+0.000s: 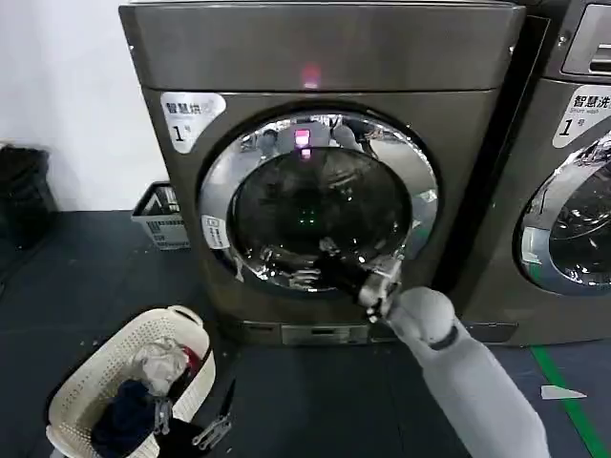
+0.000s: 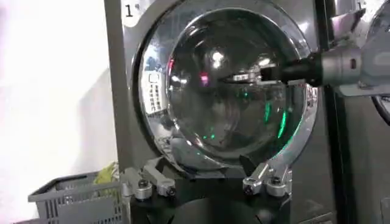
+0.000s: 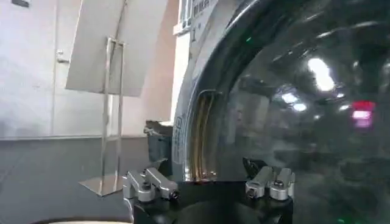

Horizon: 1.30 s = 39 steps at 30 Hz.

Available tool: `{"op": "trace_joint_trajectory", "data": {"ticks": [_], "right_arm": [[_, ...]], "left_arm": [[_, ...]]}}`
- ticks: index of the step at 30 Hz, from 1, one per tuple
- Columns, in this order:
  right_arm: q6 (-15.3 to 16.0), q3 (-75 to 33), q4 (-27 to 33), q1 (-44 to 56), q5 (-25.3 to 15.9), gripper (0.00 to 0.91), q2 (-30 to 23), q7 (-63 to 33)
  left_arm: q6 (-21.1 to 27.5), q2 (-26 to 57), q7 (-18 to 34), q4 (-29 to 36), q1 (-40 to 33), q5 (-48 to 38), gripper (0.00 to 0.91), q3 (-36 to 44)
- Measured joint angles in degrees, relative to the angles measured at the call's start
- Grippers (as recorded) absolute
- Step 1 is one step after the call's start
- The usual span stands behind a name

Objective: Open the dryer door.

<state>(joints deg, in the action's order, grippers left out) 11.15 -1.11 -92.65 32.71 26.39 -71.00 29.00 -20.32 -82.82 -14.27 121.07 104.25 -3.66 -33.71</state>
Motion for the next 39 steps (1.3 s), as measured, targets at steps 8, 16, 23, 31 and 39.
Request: {"op": "trace_joint_trajectory", "data": {"ticks": [8, 16, 23, 31, 39], "right_arm": [[-1.0, 1.7, 4.9, -3.0, -1.1, 0.907, -4.6, 0.5], [-1.5, 3.1, 9.6, -5.5, -2.2, 0.907, -7.3, 1.2], [-1.6, 4.1, 13.2, -7.4, -2.2, 0.907, -9.0, 1.9], [-0.8, 5.1, 15.2, -8.8, -0.3, 0.907, -9.6, 3.3], [-0.7, 6.6, 16.4, -9.6, 1.4, 0.907, -9.2, 6.5]], "left_arm": [[0.0, -0.3, -1.0, -0.3, -0.3, 0.1, 0.907, 0.1], [0.0, -0.5, -0.8, -0.6, -0.2, 0.5, 0.907, 0.3], [1.5, -0.6, -0.5, -0.5, -0.5, 0.5, 0.907, -0.2], [2.8, -0.9, -0.3, -0.1, -1.2, 1.2, 0.907, -0.8], [4.2, -0.4, -1.8, -0.4, -3.4, -3.1, 0.907, -2.3]]}}
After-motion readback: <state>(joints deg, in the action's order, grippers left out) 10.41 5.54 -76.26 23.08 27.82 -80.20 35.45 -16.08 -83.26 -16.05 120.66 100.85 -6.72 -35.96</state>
